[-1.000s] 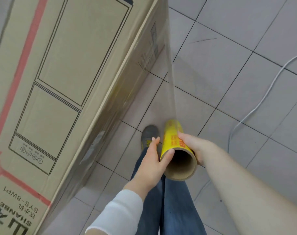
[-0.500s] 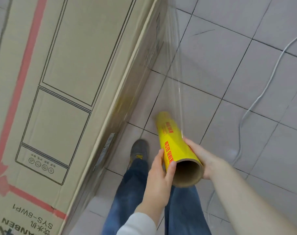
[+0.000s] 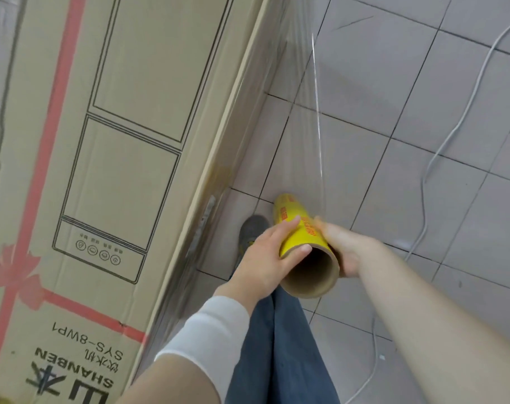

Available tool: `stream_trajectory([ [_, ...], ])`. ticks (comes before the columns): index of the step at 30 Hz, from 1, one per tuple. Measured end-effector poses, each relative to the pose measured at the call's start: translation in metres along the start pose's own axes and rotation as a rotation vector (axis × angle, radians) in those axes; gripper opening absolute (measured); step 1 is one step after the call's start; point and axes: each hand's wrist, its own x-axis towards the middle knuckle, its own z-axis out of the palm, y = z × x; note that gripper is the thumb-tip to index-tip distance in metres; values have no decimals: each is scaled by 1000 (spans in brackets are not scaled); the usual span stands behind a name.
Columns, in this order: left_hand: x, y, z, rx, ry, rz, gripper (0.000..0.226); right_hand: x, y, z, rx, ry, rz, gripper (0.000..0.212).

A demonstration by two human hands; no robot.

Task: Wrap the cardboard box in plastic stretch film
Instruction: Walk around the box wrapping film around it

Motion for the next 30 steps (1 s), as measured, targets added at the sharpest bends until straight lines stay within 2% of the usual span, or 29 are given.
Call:
stream_trajectory([
  [3, -14, -20, 11, -42, 128, 23, 49, 5, 19, -4, 106, -48, -5, 67],
  [6, -35, -27, 37, -270, 288, -8, 47, 10, 36, 6, 189, -101, -29, 65],
  [8, -49, -32, 54, -367, 298, -80, 35, 12, 47, 15, 225, -129, -51, 62],
  [10, -60, -38, 56, -359, 257, -127, 32, 15, 58, 21, 225, -109, -47, 63],
  [12, -63, -48, 46, -291, 207, -133, 41, 22, 68, 29, 239, -82, -6, 64],
  [13, -63, -52, 37, -246, 179, -137, 54, 19, 70, 37, 219, -63, 8, 69],
  [15, -61, -56, 16, -174, 104, -107, 87, 28, 74, 52, 163, 15, 14, 90],
  [17, -51, -56, -6, -69, -52, -45, 96, 66, 83, 55, 147, 83, -37, 98],
  [20, -31, -63, -27, 192, -259, 41, 75, 71, 79, 67, 221, 95, -39, 81],
  [23, -30, -68, -31, 328, -228, 69, 62, 52, 76, 82, 221, 69, -17, 69],
  [26, -48, -83, -33, 211, -86, 16, 55, 48, 85, 83, 290, 46, -18, 58],
  [30, -89, -107, -27, -80, 131, -64, 33, 43, 95, 107, 355, -32, -37, 70],
])
